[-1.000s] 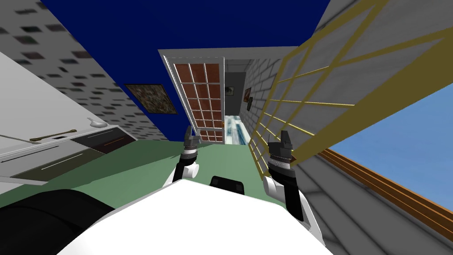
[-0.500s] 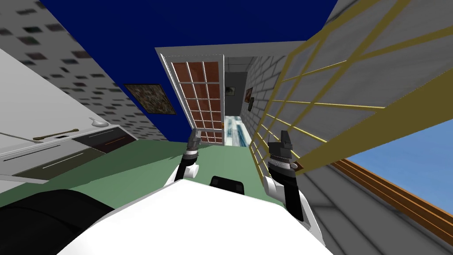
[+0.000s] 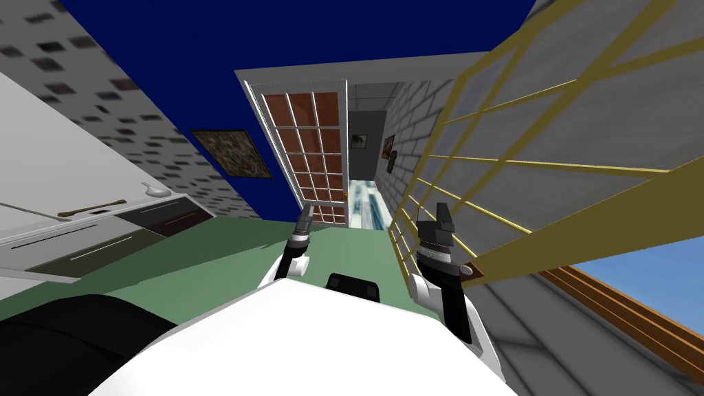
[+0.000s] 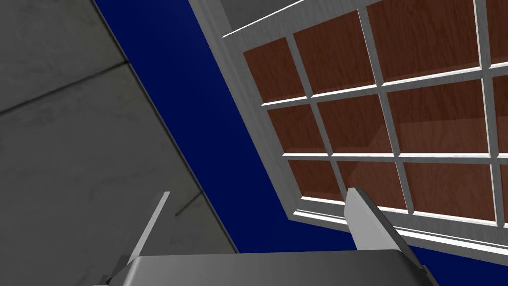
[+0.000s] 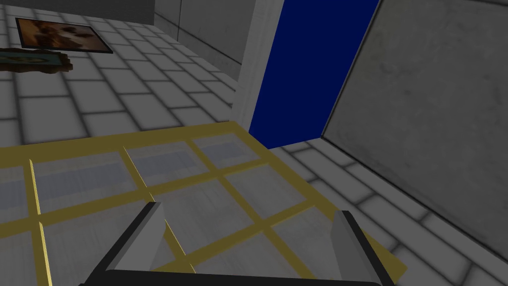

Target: Pull the door open

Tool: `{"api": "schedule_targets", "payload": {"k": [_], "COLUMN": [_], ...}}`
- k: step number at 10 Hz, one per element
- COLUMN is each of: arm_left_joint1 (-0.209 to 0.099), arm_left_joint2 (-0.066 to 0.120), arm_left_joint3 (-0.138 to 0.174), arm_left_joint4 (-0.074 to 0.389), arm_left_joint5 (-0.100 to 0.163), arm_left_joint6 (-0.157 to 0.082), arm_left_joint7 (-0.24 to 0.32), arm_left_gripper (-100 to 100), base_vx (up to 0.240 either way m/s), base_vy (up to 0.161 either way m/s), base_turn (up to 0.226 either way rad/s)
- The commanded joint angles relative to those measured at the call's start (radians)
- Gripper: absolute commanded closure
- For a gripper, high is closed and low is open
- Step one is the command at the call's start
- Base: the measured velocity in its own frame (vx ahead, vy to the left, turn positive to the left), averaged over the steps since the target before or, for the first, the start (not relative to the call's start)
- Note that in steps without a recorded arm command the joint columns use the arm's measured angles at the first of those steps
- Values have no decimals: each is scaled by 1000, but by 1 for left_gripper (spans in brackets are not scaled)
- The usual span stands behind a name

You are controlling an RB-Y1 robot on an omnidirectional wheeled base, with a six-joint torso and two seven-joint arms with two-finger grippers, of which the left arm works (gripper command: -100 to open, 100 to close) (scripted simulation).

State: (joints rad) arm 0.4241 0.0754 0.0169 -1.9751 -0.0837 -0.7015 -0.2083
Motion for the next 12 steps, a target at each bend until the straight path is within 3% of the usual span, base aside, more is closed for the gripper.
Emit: {"api": "schedule_targets", "payload": {"k": [1, 12], "arm_left_joint1": [-7, -60], "arm_left_joint2": [6, 26], "arm_left_joint3": [11, 67], "arm_left_joint4": [43, 293], "arm_left_joint5": [-22, -148], "arm_left_joint6": [-13, -79], "arm_left_joint7": [-35, -231], "arm_left_gripper": [-100, -100], "base_vx": [128, 128], "base_vy": [-65, -52], "base_turn": [65, 54]}}
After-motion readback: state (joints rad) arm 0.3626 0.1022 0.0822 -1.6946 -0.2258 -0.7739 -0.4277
